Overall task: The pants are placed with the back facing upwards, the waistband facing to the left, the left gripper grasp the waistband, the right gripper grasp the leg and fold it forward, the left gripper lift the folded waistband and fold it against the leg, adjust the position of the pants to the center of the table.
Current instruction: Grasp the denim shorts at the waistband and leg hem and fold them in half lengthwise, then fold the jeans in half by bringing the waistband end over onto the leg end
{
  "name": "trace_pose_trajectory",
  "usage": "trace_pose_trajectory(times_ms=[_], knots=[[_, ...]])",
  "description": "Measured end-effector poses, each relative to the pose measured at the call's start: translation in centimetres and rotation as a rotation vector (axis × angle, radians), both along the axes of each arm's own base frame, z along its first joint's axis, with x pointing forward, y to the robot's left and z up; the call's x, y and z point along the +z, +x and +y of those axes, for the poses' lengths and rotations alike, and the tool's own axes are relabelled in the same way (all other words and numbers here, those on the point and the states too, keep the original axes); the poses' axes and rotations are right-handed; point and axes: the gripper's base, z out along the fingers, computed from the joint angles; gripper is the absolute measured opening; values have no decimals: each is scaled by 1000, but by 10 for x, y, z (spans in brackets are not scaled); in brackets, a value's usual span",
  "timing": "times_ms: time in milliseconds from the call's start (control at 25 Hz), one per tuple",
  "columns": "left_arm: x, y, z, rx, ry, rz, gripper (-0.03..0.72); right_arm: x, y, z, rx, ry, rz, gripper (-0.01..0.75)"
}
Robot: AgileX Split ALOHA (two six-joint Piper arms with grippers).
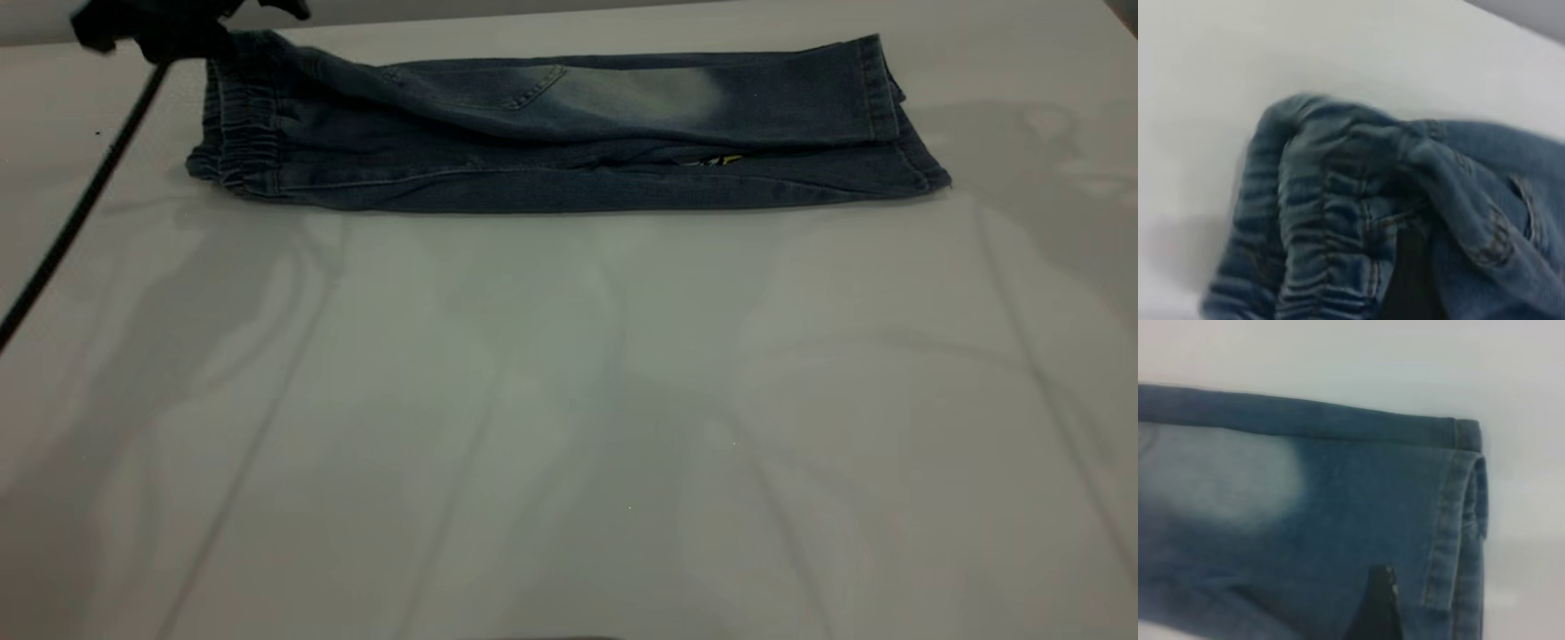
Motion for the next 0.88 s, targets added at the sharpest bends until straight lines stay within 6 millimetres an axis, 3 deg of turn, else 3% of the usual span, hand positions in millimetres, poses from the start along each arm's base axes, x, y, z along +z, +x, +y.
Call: trace_pose_trajectory(times_ms=[160, 280, 520, 680, 880], knots=[[21, -2, -5, -249, 229, 59, 496, 19, -9, 7, 80, 26, 48, 581], [32, -5, -7, -362, 298, 173, 496, 23, -14, 24, 180, 29, 87, 581], [43, -10, -4, -462, 383, 375, 496, 21, -30, 92, 440, -21, 85, 581], [44, -11, 4, -417, 451, 419, 496, 2, -41, 144, 565, -37, 103, 581], [45, -9, 25, -249, 502, 458, 497, -40, -52, 192, 666, -77, 129, 581]])
